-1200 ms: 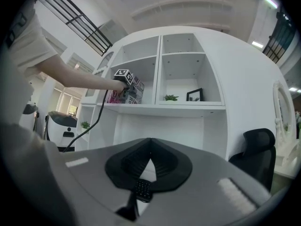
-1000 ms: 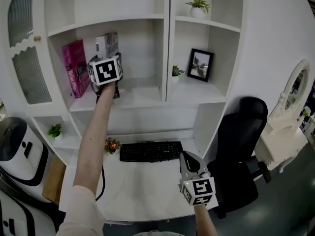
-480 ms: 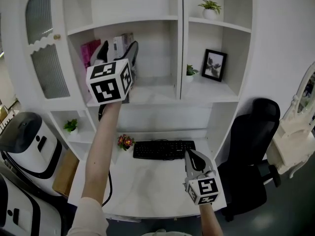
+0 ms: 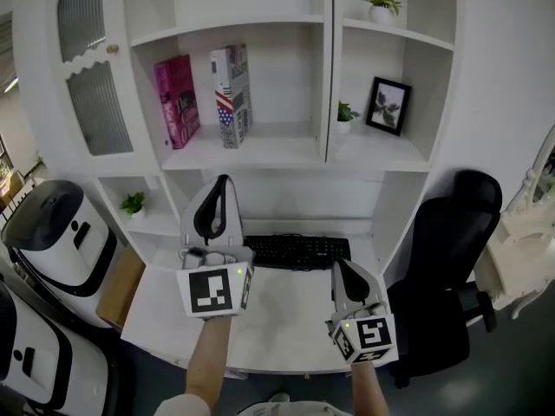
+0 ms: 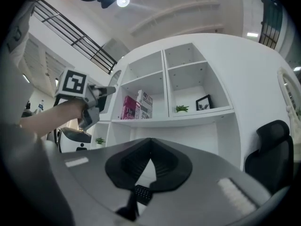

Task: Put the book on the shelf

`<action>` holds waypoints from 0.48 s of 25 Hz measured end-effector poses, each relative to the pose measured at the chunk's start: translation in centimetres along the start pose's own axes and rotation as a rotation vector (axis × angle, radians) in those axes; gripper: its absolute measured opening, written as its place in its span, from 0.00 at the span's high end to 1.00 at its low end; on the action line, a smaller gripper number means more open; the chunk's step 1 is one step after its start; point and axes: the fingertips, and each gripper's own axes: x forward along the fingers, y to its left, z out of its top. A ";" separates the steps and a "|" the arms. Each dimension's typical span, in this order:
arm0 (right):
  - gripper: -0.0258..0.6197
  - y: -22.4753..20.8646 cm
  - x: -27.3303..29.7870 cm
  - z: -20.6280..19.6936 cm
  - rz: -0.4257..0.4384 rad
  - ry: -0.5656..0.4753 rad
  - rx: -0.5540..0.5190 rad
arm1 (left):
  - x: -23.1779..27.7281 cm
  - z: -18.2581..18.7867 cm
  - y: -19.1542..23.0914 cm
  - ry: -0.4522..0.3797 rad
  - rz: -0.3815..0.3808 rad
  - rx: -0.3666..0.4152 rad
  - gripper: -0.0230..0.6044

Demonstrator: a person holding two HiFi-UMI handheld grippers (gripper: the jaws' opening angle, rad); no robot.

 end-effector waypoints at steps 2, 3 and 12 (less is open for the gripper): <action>0.96 0.5 -0.7 -0.2 0.011 -0.006 -0.017 | -3.4 -0.9 -0.9 0.018 0.012 -0.041 0.97; 0.96 0.7 -1.1 -0.3 0.011 -0.006 -0.027 | -4.9 -1.7 -1.2 0.044 0.019 -0.060 0.96; 0.96 1.8 -3.6 -1.9 0.025 0.024 -0.037 | -14.7 -11.5 -3.7 0.334 0.072 -0.157 0.97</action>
